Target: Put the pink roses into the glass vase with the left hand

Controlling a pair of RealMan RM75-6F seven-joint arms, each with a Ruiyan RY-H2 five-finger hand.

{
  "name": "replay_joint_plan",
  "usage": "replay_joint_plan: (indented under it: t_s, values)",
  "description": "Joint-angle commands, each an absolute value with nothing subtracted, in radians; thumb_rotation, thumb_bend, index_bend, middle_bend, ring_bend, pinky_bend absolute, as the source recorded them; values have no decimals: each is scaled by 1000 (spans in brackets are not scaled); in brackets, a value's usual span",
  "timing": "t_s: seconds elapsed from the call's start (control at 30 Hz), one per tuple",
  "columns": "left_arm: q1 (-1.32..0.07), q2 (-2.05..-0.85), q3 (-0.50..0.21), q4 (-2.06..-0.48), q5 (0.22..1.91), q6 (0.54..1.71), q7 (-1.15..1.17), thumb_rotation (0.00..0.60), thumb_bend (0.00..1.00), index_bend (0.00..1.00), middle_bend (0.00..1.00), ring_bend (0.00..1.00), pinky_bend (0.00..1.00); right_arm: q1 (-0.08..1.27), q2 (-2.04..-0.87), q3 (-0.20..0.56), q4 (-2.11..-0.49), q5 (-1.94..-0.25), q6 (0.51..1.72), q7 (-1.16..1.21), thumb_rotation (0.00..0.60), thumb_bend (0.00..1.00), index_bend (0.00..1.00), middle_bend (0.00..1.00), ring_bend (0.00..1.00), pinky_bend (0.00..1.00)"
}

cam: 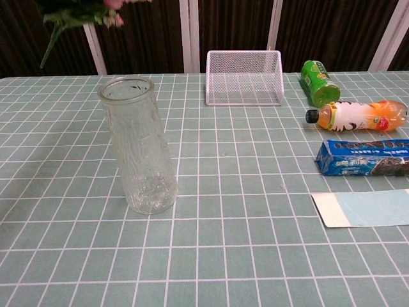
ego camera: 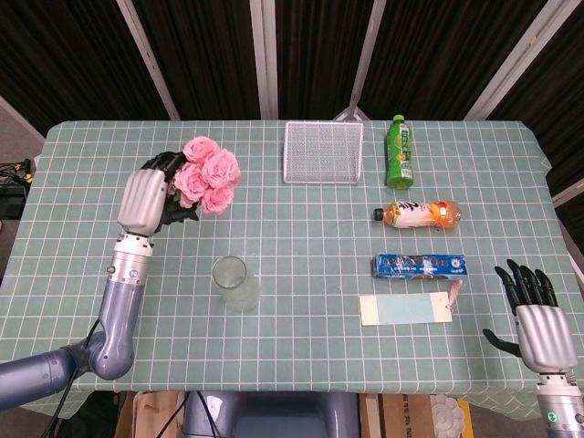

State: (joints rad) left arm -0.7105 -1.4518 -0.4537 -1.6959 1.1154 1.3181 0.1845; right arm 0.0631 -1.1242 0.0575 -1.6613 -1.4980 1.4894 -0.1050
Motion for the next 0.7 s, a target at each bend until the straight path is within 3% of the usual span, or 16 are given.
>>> replay_joint_plan:
  t_s: [0.03, 0.33, 0.7]
  values:
    - [-686, -1403, -507, -1793, 1155, 1371, 119, 600, 448, 300, 352, 269, 327, 62, -1122, 59, -1662, -1497, 1493, -101, 600, 154, 99, 36, 0, 0]
    - [-646, -1265, -585, -2123, 1026, 1278, -34, 600, 448, 297, 348, 269, 326, 57, -1119, 60, -1666, -1499, 1501, -95, 600, 155, 99, 36, 0, 0]
    - [-620, -1136, -638, -2317, 943, 1229, -116, 600, 448, 297, 348, 269, 326, 61, -1121, 62, -1661, -1488, 1488, -93, 600, 154, 99, 36, 0, 0]
